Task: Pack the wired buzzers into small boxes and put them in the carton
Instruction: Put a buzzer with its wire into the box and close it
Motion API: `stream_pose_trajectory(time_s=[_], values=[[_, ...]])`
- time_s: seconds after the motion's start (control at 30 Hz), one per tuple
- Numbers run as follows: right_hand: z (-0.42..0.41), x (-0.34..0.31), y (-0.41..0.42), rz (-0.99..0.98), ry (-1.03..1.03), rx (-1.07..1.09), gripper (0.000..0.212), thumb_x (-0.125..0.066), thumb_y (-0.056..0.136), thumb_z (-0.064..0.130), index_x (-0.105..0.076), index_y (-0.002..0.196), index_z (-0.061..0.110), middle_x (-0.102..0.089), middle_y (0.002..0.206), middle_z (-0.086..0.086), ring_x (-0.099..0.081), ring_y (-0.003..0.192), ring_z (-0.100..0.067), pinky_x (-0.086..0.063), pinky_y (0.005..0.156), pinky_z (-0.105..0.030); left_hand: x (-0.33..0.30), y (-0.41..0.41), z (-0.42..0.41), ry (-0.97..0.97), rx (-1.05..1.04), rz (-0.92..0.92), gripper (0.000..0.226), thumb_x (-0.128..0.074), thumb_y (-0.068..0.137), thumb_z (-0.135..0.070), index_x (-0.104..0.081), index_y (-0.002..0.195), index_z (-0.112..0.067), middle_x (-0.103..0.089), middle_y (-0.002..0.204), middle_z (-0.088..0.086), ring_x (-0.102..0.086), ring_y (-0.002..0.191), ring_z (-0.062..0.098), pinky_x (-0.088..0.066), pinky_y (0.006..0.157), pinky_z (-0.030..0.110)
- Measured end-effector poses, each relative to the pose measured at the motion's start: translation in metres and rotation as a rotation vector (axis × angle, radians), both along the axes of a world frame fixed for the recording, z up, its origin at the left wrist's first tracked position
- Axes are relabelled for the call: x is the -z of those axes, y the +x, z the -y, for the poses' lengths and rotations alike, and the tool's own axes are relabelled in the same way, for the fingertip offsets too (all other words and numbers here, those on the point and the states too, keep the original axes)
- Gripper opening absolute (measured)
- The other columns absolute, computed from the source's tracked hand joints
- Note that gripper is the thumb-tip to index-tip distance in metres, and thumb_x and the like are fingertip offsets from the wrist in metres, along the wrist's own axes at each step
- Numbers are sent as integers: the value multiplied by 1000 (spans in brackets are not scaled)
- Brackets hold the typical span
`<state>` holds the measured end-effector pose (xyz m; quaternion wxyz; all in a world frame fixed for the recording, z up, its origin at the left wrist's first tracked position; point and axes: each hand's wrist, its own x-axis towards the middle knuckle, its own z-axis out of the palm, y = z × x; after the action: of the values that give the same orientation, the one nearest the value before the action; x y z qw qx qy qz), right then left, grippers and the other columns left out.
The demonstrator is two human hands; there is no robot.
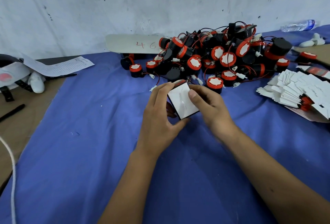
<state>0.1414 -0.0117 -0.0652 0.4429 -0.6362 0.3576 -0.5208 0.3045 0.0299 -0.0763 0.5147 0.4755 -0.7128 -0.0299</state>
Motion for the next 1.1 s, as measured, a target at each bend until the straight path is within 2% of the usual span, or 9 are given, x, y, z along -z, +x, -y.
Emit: stream_pose_trajectory(time_s=[0.13,0.23,0.37,0.43,0.53,0.73,0.83,1.0,1.1], values=[[1,-3,-9,38,23,-125,24,-68,95,21,-70,117,13,-76,108,-1,-71,103,-20,-57,87,-29,7,6,4,89,-31,-48,81,-88,75,-36,-42,142,-36,-48,135,-19,-60,110,6,-55,85,18],[-4,-1,-8,-266,-164,-65,18,-74,91,11,-64,101,22,-70,90,17,-63,83,-4,-47,76,-18,10,7,4,164,-28,-43,82,-89,71,-34,-45,141,-31,-54,130,-11,-53,110,-11,-43,88,5],[-4,2,-6,-926,-474,190,15,-66,94,24,-57,107,24,-65,99,4,-58,96,-21,-27,91,-31,11,9,1,350,15,-2,76,-83,71,-35,-53,141,-24,-58,132,-13,-51,123,7,-45,106,30],[-5,-3,-1,-1144,-483,156,15,-58,96,18,-57,109,26,-68,100,2,-59,103,-21,-19,106,-39,8,10,0,422,62,-157,63,-67,75,-37,-58,136,-24,-63,131,-12,-54,126,11,-48,104,34],[-13,-7,13,-1299,-534,101,38,-52,92,8,-56,124,28,-69,104,6,-62,106,-21,-16,117,-42,5,10,0,423,123,-426,50,-57,82,-39,-64,128,-23,-71,120,-15,-65,113,3,-52,86,16],[-16,-10,12,-1181,-657,-19,28,-48,96,12,-60,118,23,-68,111,5,-54,99,-22,-35,107,-35,12,3,6,395,-68,-432,17,-59,102,-16,-66,114,-25,-71,103,-26,-68,96,-4,-51,68,8],[-19,-9,4,-870,-638,-32,11,-59,100,22,-69,99,18,-71,92,5,-44,81,-14,-45,88,-36,15,4,8,385,-114,-404,16,-63,97,-12,-65,103,-26,-70,94,-31,-67,87,-8,-49,64,7],[-9,-11,-8,-223,-677,348,30,-57,101,22,-72,83,5,-73,84,-2,-68,81,-21,-53,75,-38,16,-1,9,397,-172,-286,20,-67,96,-19,-59,91,-37,-67,82,-32,-65,81,-9,-46,60,7],[14,-9,-23,-304,-590,599,24,-55,100,16,-72,88,7,-72,90,-3,-63,91,-26,-50,75,-36,17,-1,11,382,-207,-237,16,-69,95,-24,-58,89,-34,-68,87,-26,-63,83,-5,-47,62,12]])
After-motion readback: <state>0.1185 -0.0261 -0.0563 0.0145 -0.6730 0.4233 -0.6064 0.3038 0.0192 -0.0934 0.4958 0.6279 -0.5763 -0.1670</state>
